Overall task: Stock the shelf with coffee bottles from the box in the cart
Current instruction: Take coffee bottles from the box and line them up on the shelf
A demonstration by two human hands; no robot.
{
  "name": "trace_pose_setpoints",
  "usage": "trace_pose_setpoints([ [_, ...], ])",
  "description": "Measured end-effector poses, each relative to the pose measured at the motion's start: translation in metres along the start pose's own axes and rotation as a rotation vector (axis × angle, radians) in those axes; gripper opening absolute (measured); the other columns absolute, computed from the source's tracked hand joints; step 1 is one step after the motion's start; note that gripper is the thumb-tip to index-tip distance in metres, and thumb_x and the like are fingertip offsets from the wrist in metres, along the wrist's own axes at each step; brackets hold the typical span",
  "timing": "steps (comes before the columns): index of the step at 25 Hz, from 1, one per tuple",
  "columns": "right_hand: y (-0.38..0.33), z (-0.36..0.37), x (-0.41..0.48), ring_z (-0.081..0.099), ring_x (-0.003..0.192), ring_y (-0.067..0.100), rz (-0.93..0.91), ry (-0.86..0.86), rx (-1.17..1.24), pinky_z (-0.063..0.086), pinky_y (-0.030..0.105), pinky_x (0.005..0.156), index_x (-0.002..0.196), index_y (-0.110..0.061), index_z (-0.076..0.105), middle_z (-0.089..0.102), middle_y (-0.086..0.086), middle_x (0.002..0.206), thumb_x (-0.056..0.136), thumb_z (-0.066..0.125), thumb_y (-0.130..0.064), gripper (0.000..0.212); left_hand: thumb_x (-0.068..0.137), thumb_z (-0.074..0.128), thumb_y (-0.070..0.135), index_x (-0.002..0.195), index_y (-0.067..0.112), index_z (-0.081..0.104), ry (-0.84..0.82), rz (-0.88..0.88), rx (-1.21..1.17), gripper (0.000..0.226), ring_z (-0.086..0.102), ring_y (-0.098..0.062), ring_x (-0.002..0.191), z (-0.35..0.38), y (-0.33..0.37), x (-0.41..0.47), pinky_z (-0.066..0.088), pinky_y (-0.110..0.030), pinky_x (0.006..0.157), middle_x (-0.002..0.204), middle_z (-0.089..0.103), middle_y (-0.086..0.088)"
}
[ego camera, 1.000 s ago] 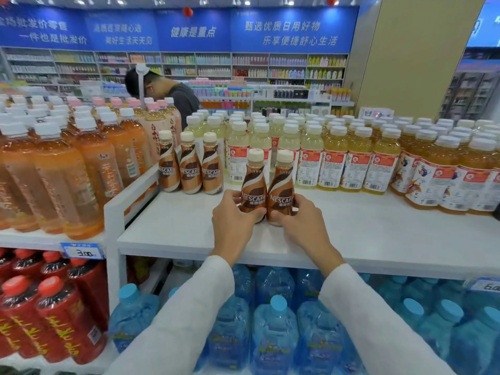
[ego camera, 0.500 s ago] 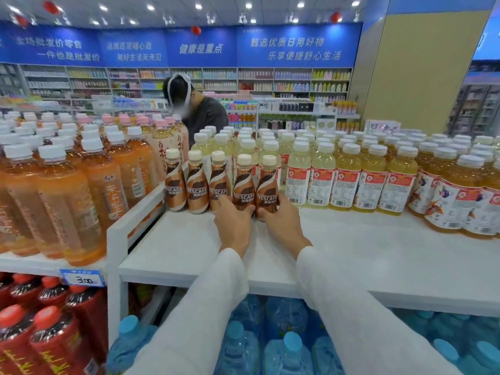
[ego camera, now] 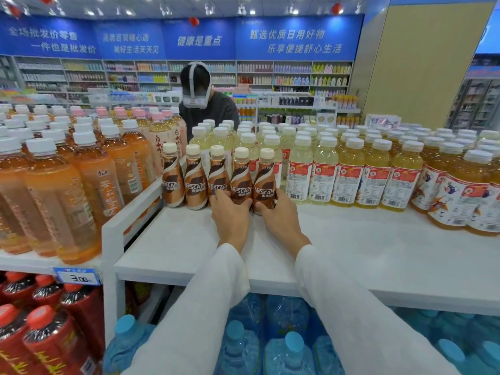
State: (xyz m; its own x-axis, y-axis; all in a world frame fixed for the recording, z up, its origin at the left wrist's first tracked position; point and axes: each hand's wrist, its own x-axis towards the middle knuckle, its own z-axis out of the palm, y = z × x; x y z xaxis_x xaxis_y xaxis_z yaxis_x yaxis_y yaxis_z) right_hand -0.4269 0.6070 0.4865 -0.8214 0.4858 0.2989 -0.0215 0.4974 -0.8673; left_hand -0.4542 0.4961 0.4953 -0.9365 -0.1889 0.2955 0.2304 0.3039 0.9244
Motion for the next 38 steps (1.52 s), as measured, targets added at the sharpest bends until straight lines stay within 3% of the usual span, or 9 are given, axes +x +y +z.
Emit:
trace_pose_setpoints([
  [12, 0.007, 0.008, 0.003, 0.061, 0.119, 0.021, -0.032, 0.026, -0.014, 0.050, 0.043, 0.104, 0.137, -0.023, 0.050, 0.065, -0.001, 0.130, 0.089, 0.073, -0.029, 0.054, 0.079, 0.085, 0.026, 0.114, 0.014, 0.052, 0.002, -0.004, 0.021, 0.049, 0.053, -0.021, 0.098, 0.001, 0.001, 0.000, 0.043, -0.028, 0.084, 0.118, 0.054, -0.006],
  [16, 0.005, -0.002, -0.006, 0.057, 0.125, 0.021, -0.011, 0.000, 0.004, 0.048, 0.040, 0.105, 0.146, -0.025, 0.040, 0.061, 0.000, 0.136, 0.088, 0.074, -0.029, 0.067, 0.079, 0.084, 0.028, 0.117, 0.013, 0.050, -0.012, -0.007, 0.038, 0.053, 0.057, -0.026, 0.108, -0.003, -0.002, -0.003, 0.049, -0.037, 0.093, 0.121, 0.056, -0.007],
  [22, 0.006, -0.052, -0.062, 0.043, 0.142, 0.024, 0.031, -0.100, -0.151, 0.036, 0.044, 0.117, 0.155, -0.015, 0.034, 0.041, 0.004, 0.158, 0.097, 0.063, -0.041, 0.070, 0.087, 0.075, 0.041, 0.130, 0.015, 0.053, -0.110, 0.013, 0.079, 0.055, 0.058, -0.023, 0.118, -0.036, -0.005, -0.033, 0.045, -0.034, 0.099, 0.128, 0.060, -0.002],
  [25, 0.007, -0.079, -0.105, 0.045, 0.139, 0.019, -0.031, -0.114, -0.130, 0.037, 0.042, 0.117, 0.151, -0.019, 0.041, 0.045, -0.002, 0.155, 0.098, 0.061, -0.041, 0.060, 0.092, 0.068, 0.043, 0.133, 0.018, 0.056, -0.108, 0.041, 0.124, 0.049, 0.059, -0.020, 0.117, -0.064, -0.001, -0.072, 0.048, -0.039, 0.103, 0.131, 0.061, 0.001],
  [31, 0.004, -0.119, -0.203, 0.046, 0.132, 0.004, -0.094, -0.171, 0.038, 0.039, 0.033, 0.113, 0.142, -0.037, 0.050, 0.049, -0.021, 0.145, 0.098, 0.057, -0.048, 0.046, 0.094, 0.069, 0.036, 0.119, 0.026, 0.066, -0.034, 0.068, -0.060, 0.027, 0.060, 0.000, 0.111, -0.127, -0.016, -0.183, 0.048, -0.020, 0.091, 0.116, 0.066, 0.017],
  [36, 0.011, -0.114, -0.281, 0.054, 0.121, -0.004, -0.050, -0.302, 0.228, 0.043, 0.028, 0.103, 0.132, -0.047, 0.057, 0.056, -0.033, 0.132, 0.089, 0.060, -0.055, 0.044, 0.095, 0.068, 0.031, 0.115, 0.028, 0.070, 0.094, -0.082, -0.111, 0.020, 0.062, 0.004, 0.111, -0.184, -0.051, -0.269, 0.051, -0.021, 0.092, 0.114, 0.070, 0.021],
  [38, 0.027, -0.098, -0.310, 0.058, 0.115, -0.006, -0.016, -0.361, 0.283, 0.045, 0.019, 0.095, 0.125, -0.047, 0.063, 0.061, -0.033, 0.125, 0.083, 0.062, -0.055, 0.043, 0.095, 0.067, 0.029, 0.115, 0.027, 0.071, 0.151, -0.155, -0.114, 0.020, 0.063, 0.005, 0.110, -0.207, -0.071, -0.302, 0.052, -0.016, 0.089, 0.113, 0.071, 0.020],
])
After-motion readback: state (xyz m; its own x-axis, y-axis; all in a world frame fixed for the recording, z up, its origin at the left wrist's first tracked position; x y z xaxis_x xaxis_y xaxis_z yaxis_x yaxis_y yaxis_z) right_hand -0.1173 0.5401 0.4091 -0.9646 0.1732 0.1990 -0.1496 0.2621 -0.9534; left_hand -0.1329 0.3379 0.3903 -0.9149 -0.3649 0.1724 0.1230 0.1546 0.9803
